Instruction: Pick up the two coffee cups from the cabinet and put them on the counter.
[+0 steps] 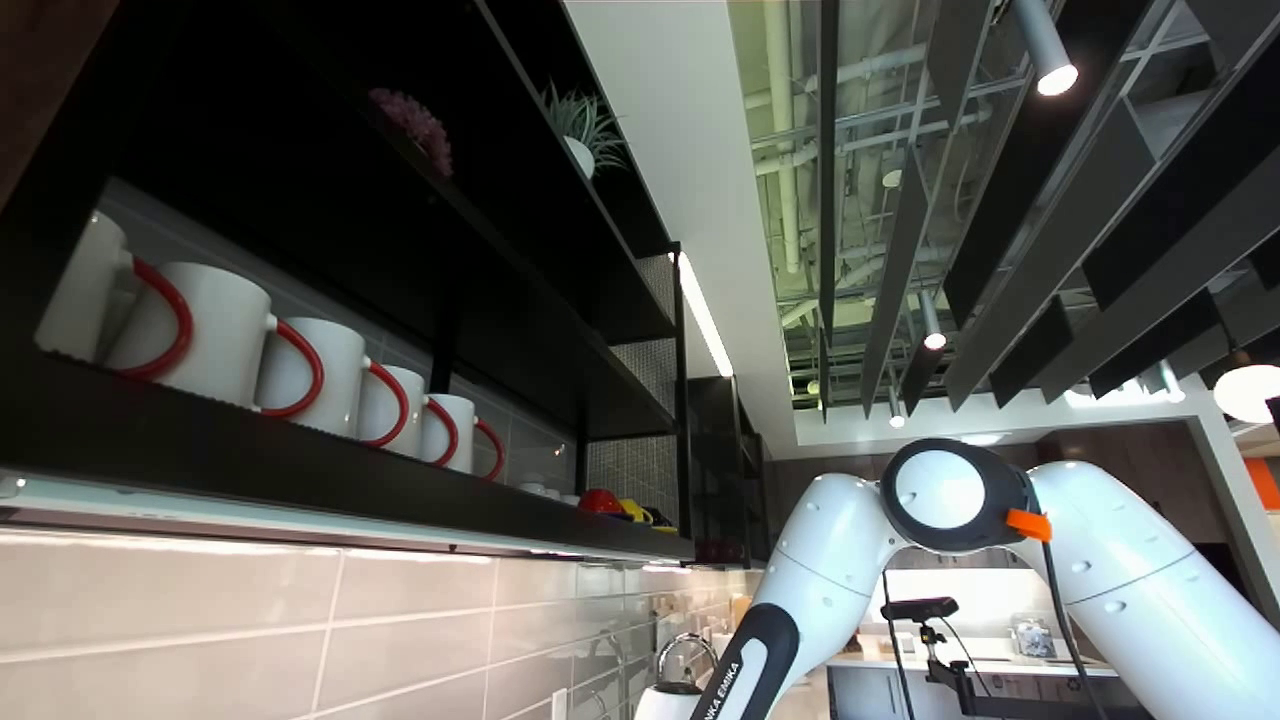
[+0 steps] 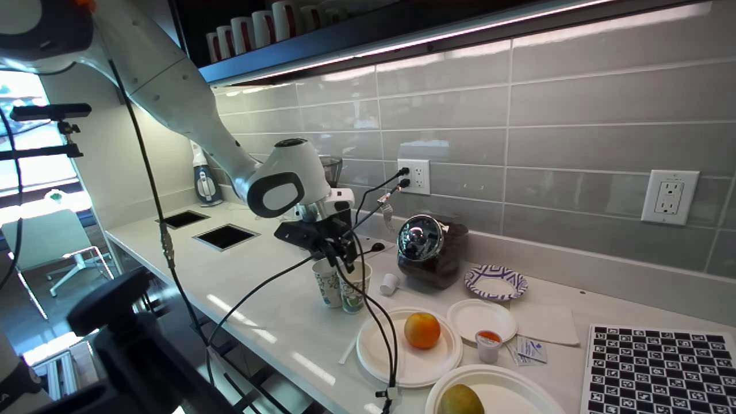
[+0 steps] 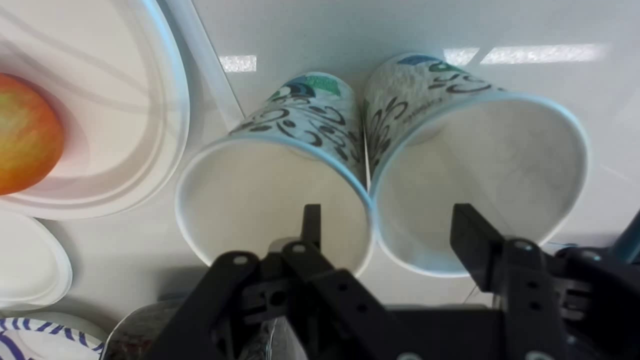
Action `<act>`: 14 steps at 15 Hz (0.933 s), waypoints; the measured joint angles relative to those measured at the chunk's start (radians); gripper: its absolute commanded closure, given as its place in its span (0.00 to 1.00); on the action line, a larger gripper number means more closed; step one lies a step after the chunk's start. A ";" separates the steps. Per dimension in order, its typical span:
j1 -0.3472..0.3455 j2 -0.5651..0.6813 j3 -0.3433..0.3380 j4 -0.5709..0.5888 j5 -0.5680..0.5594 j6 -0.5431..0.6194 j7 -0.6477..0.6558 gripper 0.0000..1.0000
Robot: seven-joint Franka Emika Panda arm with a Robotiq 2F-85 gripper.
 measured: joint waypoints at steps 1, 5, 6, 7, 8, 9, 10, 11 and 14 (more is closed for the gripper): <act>0.000 0.000 0.000 0.000 -0.003 0.000 0.000 0.00; -0.001 0.002 -0.003 0.000 -0.013 -0.006 0.000 0.00; -0.003 0.002 -0.002 0.001 -0.013 -0.008 0.000 0.00; -0.005 0.002 -0.001 0.001 -0.013 -0.009 0.000 0.00; -0.009 0.002 0.003 0.001 -0.013 -0.009 0.000 0.00; -0.013 0.002 0.008 0.002 -0.013 -0.009 -0.001 0.00; -0.017 0.002 0.011 0.003 -0.013 -0.009 -0.001 0.00; -0.020 0.000 0.012 0.004 -0.013 -0.009 -0.001 0.00; -0.027 -0.013 0.012 0.005 -0.013 -0.009 -0.001 0.00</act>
